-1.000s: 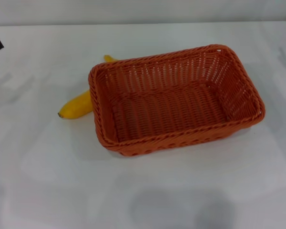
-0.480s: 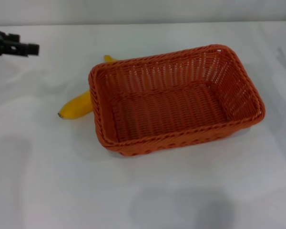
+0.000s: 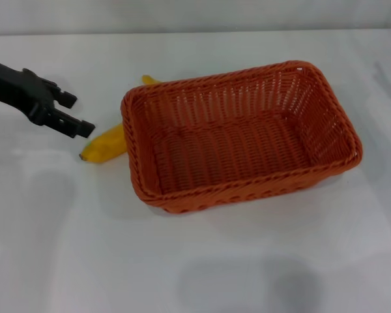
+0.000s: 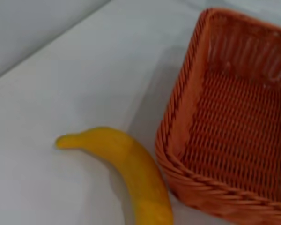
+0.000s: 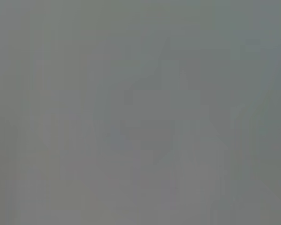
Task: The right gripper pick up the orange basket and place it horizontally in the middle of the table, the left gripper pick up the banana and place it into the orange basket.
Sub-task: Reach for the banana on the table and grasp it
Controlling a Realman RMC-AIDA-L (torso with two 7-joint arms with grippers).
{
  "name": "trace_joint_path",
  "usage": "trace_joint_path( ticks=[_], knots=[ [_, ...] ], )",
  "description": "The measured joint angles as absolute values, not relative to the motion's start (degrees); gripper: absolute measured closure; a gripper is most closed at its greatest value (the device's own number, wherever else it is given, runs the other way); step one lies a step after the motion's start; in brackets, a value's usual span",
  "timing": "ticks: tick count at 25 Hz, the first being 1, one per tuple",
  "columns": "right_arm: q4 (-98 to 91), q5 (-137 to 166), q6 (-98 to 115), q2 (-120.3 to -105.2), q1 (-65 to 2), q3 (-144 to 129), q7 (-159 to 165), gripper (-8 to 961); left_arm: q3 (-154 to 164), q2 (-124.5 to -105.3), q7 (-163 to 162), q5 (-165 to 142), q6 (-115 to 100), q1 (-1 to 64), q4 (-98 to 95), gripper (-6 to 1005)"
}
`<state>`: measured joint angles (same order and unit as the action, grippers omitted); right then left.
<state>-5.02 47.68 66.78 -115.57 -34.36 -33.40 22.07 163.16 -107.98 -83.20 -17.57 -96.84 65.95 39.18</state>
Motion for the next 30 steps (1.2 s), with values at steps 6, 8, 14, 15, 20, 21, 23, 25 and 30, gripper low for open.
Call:
trace_joint_path(
  ticks=[6,8,14,15,20,21,23,25,30],
  knots=[
    [-5.1,47.7,66.7,-115.46,-33.9,-33.4,22.1,76,163.1,-110.56,-82.1,-18.5,-91.1,66.0,38.7,126],
    [-5.2,47.7,66.7,-115.45,-33.9,-33.4,22.1,76,163.1,-111.49,-81.7,-18.5,-88.4,65.7,37.7,126],
    [-5.2,47.7,66.7,-115.41,-34.0,-33.4,22.1,76,163.1,-113.96,-81.0,-19.4,-81.4,65.3,34.7,126],
    [-5.2,47.7,66.7,-115.4,-34.0,-33.4,22.1,76,163.1,-114.17,-80.9,-19.4,-80.7,65.1,34.5,127],
    [-5.2,47.7,66.7,-115.4,-34.1,-33.4,22.1,76,163.1,-114.41,-80.2,-19.2,-76.3,64.3,31.0,128],
    [-5.2,47.7,66.7,-115.39,-34.2,-33.4,22.1,76,163.1,-114.43,-80.0,-19.1,-75.3,64.1,30.2,128],
    [-5.2,47.7,66.7,-115.39,-34.2,-33.4,22.1,76,163.1,-114.43,-79.6,-19.1,-73.5,63.9,29.0,129],
    [-5.2,47.7,66.7,-115.4,-34.2,-33.4,22.1,76,163.0,-114.44,-79.4,-19.0,-72.4,63.8,28.1,130],
    [-5.2,47.6,66.7,-115.4,-34.0,-33.4,22.1,76,163.0,-114.56,-78.9,-18.7,-71.2,63.5,27.7,133]
  ],
)
